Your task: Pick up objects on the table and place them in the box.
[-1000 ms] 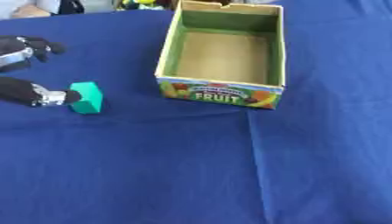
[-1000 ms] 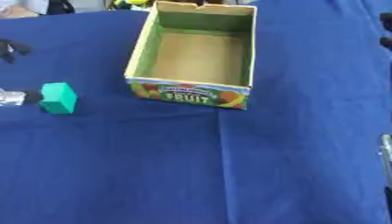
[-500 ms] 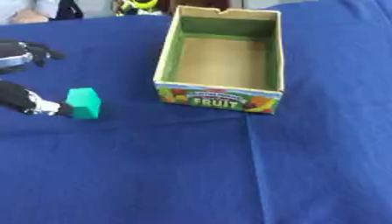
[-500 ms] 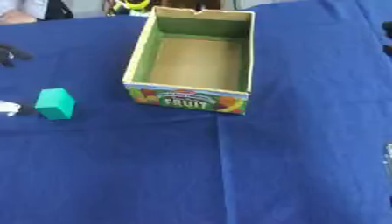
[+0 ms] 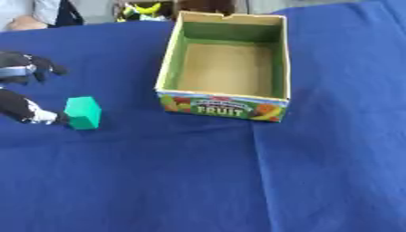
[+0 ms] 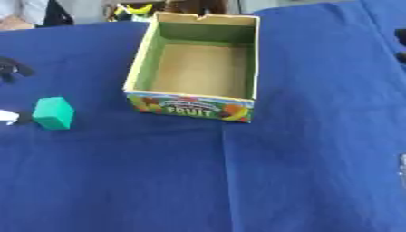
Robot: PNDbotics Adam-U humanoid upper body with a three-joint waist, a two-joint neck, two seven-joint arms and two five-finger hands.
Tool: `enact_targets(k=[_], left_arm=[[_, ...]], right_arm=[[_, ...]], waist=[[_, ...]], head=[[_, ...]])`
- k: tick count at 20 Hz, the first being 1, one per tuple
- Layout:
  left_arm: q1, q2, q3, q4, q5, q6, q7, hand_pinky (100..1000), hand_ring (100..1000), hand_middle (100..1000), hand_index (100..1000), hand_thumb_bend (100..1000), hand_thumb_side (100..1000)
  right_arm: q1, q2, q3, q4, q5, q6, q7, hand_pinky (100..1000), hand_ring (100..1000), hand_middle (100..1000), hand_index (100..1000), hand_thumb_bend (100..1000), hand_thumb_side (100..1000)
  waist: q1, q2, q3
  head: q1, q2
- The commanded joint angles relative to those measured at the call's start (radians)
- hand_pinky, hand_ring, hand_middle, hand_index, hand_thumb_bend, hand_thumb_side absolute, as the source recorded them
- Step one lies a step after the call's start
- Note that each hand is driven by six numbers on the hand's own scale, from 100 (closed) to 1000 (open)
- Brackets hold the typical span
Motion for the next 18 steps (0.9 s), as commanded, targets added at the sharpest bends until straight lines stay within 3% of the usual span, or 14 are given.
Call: enact_targets(k=[1, 6, 11, 18], left_arm=[[-0.021, 0.046, -0.001, 0.013, -0.006, -0.010, 0.001, 760, 829, 915, 1000, 507, 585], [-0.069, 0.028, -0.052, 0.110, -0.005, -0.013, 0.001, 758, 827, 913, 1000, 494, 576], [-0.084, 0.022, -0.061, 0.148, -0.007, -0.031, 0.001, 758, 827, 913, 1000, 494, 576], [-0.130, -0.011, -0.110, 0.272, -0.026, -0.041, 0.001, 764, 826, 918, 1000, 540, 565]], right_arm=[[-0.009, -0.025, 0.000, -0.007, -0.008, -0.002, 0.003, 853, 886, 780, 908, 100, 1000], [-0.010, -0.026, 0.003, -0.007, -0.010, -0.003, 0.007, 854, 886, 779, 908, 100, 1000], [-0.010, -0.026, 0.003, -0.007, -0.010, -0.003, 0.007, 854, 886, 779, 908, 100, 1000], [-0.012, -0.027, 0.005, -0.006, -0.013, -0.003, 0.011, 856, 888, 778, 909, 100, 1000]], waist=[[0.000, -0.016, -0.001], [0.004, -0.013, -0.012], [0.004, -0.013, -0.012], [0.010, -0.005, -0.023]], head=[[0.004, -0.013], [0.008, -0.020], [0.007, -0.020], [0.018, -0.031]])
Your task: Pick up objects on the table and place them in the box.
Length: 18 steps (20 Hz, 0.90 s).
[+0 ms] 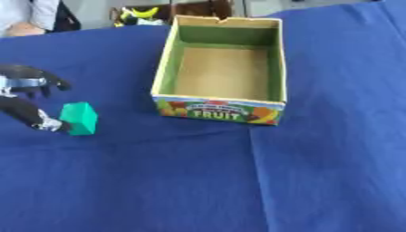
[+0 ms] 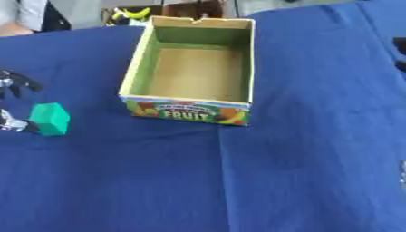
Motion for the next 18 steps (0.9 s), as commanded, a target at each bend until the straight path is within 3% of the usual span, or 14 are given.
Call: enact_targets(k=[1, 18], left_arm=[[-0.027, 0.016, -0.008, 0.046, -0.008, -0.016, 0.001, 763, 825, 916, 1000, 542, 564], [-0.066, -0.035, -0.033, 0.145, -0.023, -0.047, 0.001, 729, 801, 850, 987, 490, 565]], right_arm=[[-0.011, -0.028, -0.001, -0.010, -0.009, -0.002, 0.002, 857, 888, 778, 909, 100, 1000], [-0.013, -0.026, 0.000, -0.011, -0.012, -0.002, 0.004, 858, 889, 775, 904, 100, 1000]], waist=[[0.000, -0.016, 0.000], [0.001, -0.005, -0.004]], head=[[0.005, -0.012], [0.012, -0.023]])
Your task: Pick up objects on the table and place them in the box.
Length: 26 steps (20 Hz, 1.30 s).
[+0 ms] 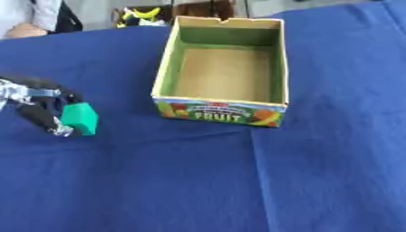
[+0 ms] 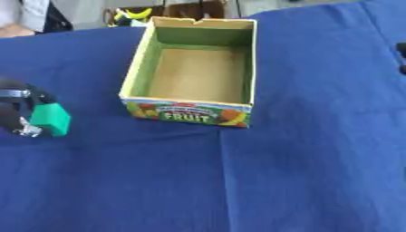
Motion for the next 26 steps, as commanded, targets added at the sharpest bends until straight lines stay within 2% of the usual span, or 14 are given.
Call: enact_targets(k=[1, 10, 14, 17, 18, 19, 26], left_arm=[[-0.012, 0.006, -0.006, 0.018, -0.011, -0.005, -0.002, 727, 800, 847, 983, 485, 563], [-0.022, -0.012, -0.011, 0.045, -0.017, -0.014, -0.002, 702, 780, 782, 922, 427, 544], [-0.025, -0.017, -0.009, 0.049, -0.011, -0.018, -0.002, 668, 748, 717, 870, 377, 530], [-0.031, -0.018, 0.004, 0.038, -0.004, -0.015, -0.002, 638, 719, 677, 840, 183, 507], [-0.034, -0.017, 0.008, 0.033, -0.005, -0.013, -0.002, 637, 718, 676, 839, 172, 506], [-0.037, -0.017, 0.014, 0.027, -0.007, -0.009, -0.002, 631, 710, 668, 834, 100, 501], [-0.055, -0.008, 0.041, -0.018, -0.029, 0.021, 0.000, 619, 695, 657, 833, 100, 504]], right_arm=[[-0.013, -0.025, -0.003, -0.011, -0.009, -0.002, 0.003, 858, 889, 775, 904, 100, 1000], [-0.014, -0.023, -0.006, -0.012, -0.008, -0.002, -0.001, 860, 890, 775, 905, 100, 1000], [-0.012, -0.023, -0.008, -0.011, -0.007, -0.001, -0.004, 860, 891, 774, 905, 100, 1000], [-0.011, -0.022, -0.008, -0.011, -0.007, -0.001, -0.005, 860, 891, 774, 906, 100, 1000], [-0.010, -0.022, -0.008, -0.011, -0.007, -0.001, -0.006, 860, 891, 774, 906, 100, 1000], [-0.009, -0.022, -0.009, -0.010, -0.007, -0.001, -0.007, 860, 891, 774, 906, 100, 1000], [-0.004, -0.021, -0.009, -0.009, -0.007, -0.001, -0.010, 861, 891, 773, 906, 100, 1000]], waist=[[-0.004, -0.012, -0.002], [-0.004, -0.009, -0.004], [-0.003, -0.010, -0.005], [-0.003, -0.012, -0.004], [-0.003, -0.013, -0.004], [-0.003, -0.014, -0.004], [0.000, -0.028, 0.001]], head=[[0.004, -0.015], [0.006, -0.018], [0.007, -0.020], [0.005, -0.019], [0.005, -0.019], [0.005, -0.018], [-0.001, -0.012]])
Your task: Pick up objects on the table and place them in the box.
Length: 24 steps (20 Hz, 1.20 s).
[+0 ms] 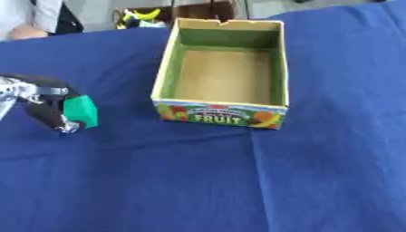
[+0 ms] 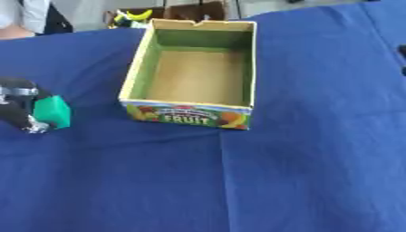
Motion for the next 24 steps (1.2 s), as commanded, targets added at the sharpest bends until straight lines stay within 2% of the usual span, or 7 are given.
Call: enact_targets(k=[1, 6, 7, 13, 18, 24], left_arm=[[-0.023, 0.029, 0.027, -0.036, -0.017, 0.014, 0.003, 619, 695, 657, 833, 100, 496], [-0.037, 0.031, 0.043, -0.061, -0.053, 0.028, 0.010, 625, 696, 670, 842, 100, 480], [-0.040, 0.032, 0.046, -0.064, -0.061, 0.030, 0.010, 627, 698, 708, 851, 100, 479], [-0.045, 0.040, 0.062, -0.091, -0.099, 0.038, 0.002, 645, 709, 792, 875, 100, 485], [-0.049, 0.042, 0.075, -0.125, -0.099, 0.041, 0.001, 642, 708, 798, 876, 100, 486], [-0.076, 0.037, 0.084, -0.190, -0.093, 0.036, 0.005, 642, 695, 758, 858, 100, 480]], right_arm=[[-0.004, -0.021, -0.006, -0.008, -0.007, -0.001, -0.004, 861, 891, 773, 906, 100, 1000], [-0.002, -0.020, -0.005, -0.008, -0.008, -0.003, -0.003, 861, 891, 773, 906, 100, 1000], [-0.001, -0.020, -0.005, -0.007, -0.008, -0.003, -0.003, 861, 891, 772, 906, 100, 1000], [0.002, -0.020, -0.006, -0.007, -0.007, -0.004, -0.003, 861, 891, 772, 907, 100, 1000], [0.004, -0.020, -0.006, -0.006, -0.007, -0.004, -0.003, 862, 892, 771, 907, 100, 1000], [0.006, -0.021, -0.006, -0.005, -0.007, -0.005, -0.003, 862, 892, 771, 907, 100, 1000]], waist=[[-0.001, -0.029, 0.002], [0.001, -0.036, 0.003], [0.001, -0.037, 0.003], [0.004, -0.043, 0.006], [0.005, -0.047, 0.009], [0.006, -0.052, 0.011]], head=[[-0.002, -0.004], [-0.004, -0.004], [-0.004, -0.004], [-0.006, -0.003], [-0.006, -0.002], [-0.007, -0.001]])
